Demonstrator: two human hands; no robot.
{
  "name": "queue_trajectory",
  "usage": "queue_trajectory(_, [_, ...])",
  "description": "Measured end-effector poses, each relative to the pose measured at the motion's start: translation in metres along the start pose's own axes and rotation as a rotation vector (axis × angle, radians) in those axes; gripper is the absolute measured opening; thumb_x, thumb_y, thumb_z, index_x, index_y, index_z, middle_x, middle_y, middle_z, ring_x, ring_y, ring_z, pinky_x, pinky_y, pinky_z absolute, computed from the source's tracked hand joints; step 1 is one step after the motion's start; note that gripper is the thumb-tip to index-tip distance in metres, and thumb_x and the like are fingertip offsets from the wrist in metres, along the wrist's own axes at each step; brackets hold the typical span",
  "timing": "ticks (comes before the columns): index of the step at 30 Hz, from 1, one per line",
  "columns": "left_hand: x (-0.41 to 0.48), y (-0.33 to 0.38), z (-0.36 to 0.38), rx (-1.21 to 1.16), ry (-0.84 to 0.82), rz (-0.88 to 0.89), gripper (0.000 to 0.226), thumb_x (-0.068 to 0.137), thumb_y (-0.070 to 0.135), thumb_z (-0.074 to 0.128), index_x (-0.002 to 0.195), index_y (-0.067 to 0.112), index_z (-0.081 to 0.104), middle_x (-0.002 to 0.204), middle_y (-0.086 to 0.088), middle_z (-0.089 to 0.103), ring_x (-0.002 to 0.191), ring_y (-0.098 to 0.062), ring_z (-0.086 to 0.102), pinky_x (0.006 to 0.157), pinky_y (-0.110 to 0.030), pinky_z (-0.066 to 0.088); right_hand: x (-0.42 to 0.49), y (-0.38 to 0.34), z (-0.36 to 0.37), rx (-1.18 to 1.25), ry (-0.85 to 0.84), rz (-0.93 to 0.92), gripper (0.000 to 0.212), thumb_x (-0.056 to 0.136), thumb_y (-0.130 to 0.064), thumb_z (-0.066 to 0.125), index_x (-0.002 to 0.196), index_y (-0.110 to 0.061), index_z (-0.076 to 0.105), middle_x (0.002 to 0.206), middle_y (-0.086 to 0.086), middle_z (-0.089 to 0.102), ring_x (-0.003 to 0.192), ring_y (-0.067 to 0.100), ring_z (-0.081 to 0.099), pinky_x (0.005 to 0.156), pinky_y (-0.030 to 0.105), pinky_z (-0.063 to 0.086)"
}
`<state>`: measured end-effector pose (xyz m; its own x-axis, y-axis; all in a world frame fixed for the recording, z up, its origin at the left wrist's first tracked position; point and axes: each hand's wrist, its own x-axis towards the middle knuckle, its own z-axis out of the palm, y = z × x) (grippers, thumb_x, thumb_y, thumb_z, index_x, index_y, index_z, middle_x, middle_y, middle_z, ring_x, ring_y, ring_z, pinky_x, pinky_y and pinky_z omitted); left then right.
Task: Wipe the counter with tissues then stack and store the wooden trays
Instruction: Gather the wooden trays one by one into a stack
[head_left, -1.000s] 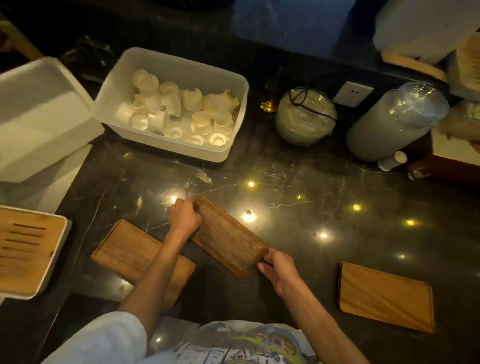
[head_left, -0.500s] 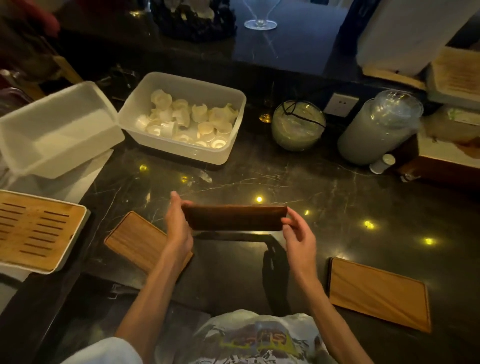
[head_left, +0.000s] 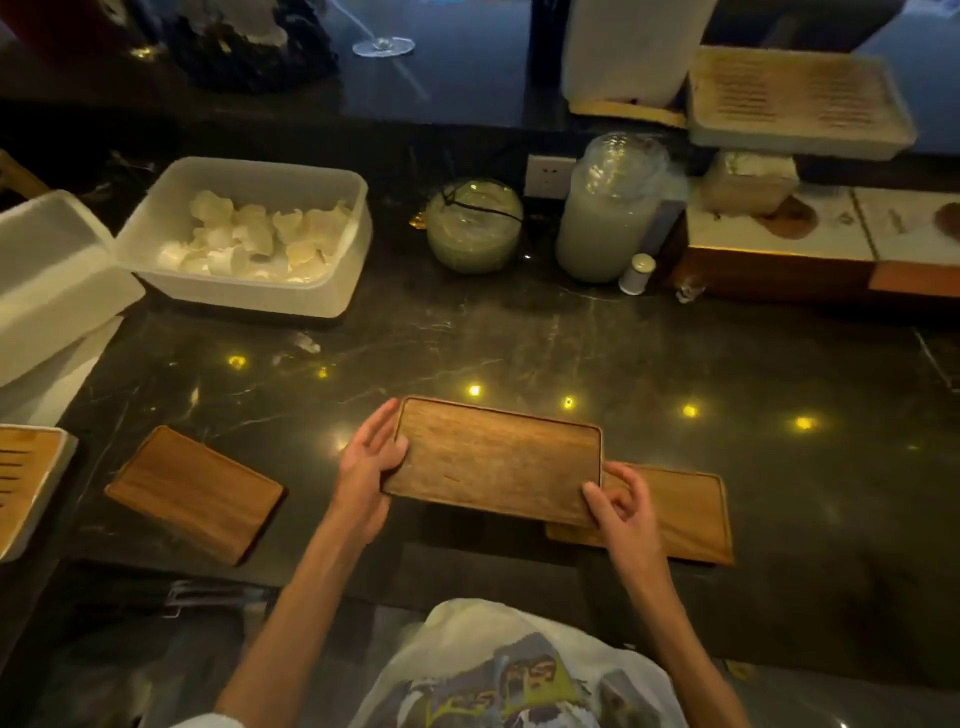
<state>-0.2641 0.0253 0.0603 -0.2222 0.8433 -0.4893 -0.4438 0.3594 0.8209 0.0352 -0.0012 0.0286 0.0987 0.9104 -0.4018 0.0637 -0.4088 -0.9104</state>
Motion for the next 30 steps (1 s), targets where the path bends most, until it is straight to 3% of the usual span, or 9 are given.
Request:
queue_trajectory(2, [-0.006,-0.024,0.021,0.134,0.001,-0.073,0.047,0.087,-0.009,0.055,0.131,0.01,0.054,0.113,-0.003,0.07,0.101,-0.013,0.068,0.084,-0.025,0.057,-0.003,0.018,-0.036,-0.169,0.002,0.034,0.04,0.091,-0.025,0.065,0.13,-0.025,0.054,0.086,0.007,0.069,0.082,0.017,0.069,0.068,0.027,0.058])
queue_trajectory(5, [-0.017,-0.067,0.047,0.373,0.099,-0.235,0.035,0.086,-0.01,0.052,0.12,-0.002,0.06,0.093,-0.01,0.069,0.083,-0.019,0.063,0.071,-0.029,0.052,-0.007,0.04,-0.087,-0.361,0.03,0.053,0.042,0.092,-0.021,0.065,0.133,-0.013,0.056,0.088,0.0,0.064,0.08,0.009,0.061,0.072,0.021,0.051])
queue_trajectory(9, [-0.038,-0.106,0.071,0.421,0.085,-0.301,0.029,0.092,-0.004,0.051,0.117,0.008,0.062,0.106,-0.008,0.069,0.101,-0.02,0.064,0.072,-0.029,0.052,-0.011,0.058,-0.137,-0.404,-0.09,0.18,0.045,0.097,-0.021,0.057,0.141,-0.018,0.049,0.123,0.005,0.066,0.115,0.021,0.061,0.098,0.045,0.052])
queue_trajectory(11, [-0.042,-0.114,0.08,0.396,0.064,-0.3,0.032,0.093,-0.002,0.052,0.121,0.011,0.061,0.113,-0.008,0.068,0.107,-0.021,0.063,0.077,-0.031,0.053,-0.012,0.058,-0.153,-0.406,-0.092,0.186,0.045,0.098,-0.023,0.055,0.142,-0.021,0.047,0.126,0.002,0.065,0.114,0.02,0.062,0.092,0.044,0.056])
queue_trajectory(15, [-0.029,-0.122,0.101,0.402,-0.037,-0.309,0.043,0.094,-0.003,0.049,0.132,0.018,0.055,0.116,-0.003,0.067,0.108,-0.018,0.062,0.078,-0.033,0.054,-0.006,0.05,-0.17,-0.451,-0.042,0.137,0.048,0.098,-0.024,0.054,0.14,-0.041,0.038,0.095,-0.01,0.072,0.065,0.007,0.065,0.053,0.023,0.051])
queue_trajectory(17, [-0.019,-0.125,0.112,0.461,-0.073,-0.273,0.05,0.092,-0.006,0.05,0.135,0.019,0.051,0.115,-0.002,0.067,0.109,-0.016,0.061,0.078,-0.032,0.054,0.001,0.047,-0.175,-0.541,-0.027,0.136,0.049,0.098,-0.025,0.054,0.139,-0.046,0.036,0.084,-0.011,0.071,0.059,0.007,0.064,0.054,0.024,0.05])
queue_trajectory(22, [0.002,-0.138,0.139,0.55,-0.087,-0.211,0.057,0.088,-0.01,0.054,0.136,0.019,0.048,0.106,-0.005,0.068,0.092,-0.012,0.067,0.057,-0.022,0.057,0.017,0.047,-0.179,-0.78,0.023,0.104,0.05,0.097,-0.028,0.054,0.145,-0.035,0.042,0.087,-0.007,0.066,0.082,0.014,0.066,0.072,0.029,0.049])
queue_trajectory(26, [0.013,-0.148,0.147,0.668,-0.034,-0.142,0.055,0.088,0.002,0.064,0.137,0.022,0.05,0.125,-0.013,0.058,0.104,-0.023,0.065,0.077,-0.041,0.061,0.028,0.049,-0.18,-0.812,0.026,0.068,0.047,0.097,-0.023,0.053,0.142,-0.035,0.046,0.096,-0.003,0.066,0.091,0.017,0.064,0.075,0.026,0.044])
queue_trajectory(30, [0.017,-0.151,0.15,0.787,0.012,-0.066,0.053,0.087,0.0,0.063,0.135,0.02,0.053,0.124,-0.017,0.059,0.106,-0.027,0.064,0.091,-0.049,0.056,0.034,0.053,-0.179,-0.902,0.066,0.017,0.028,0.099,-0.021,0.047,0.123,-0.026,0.062,0.094,-0.001,0.049,0.078,0.013,0.049,0.074,0.027,0.043])
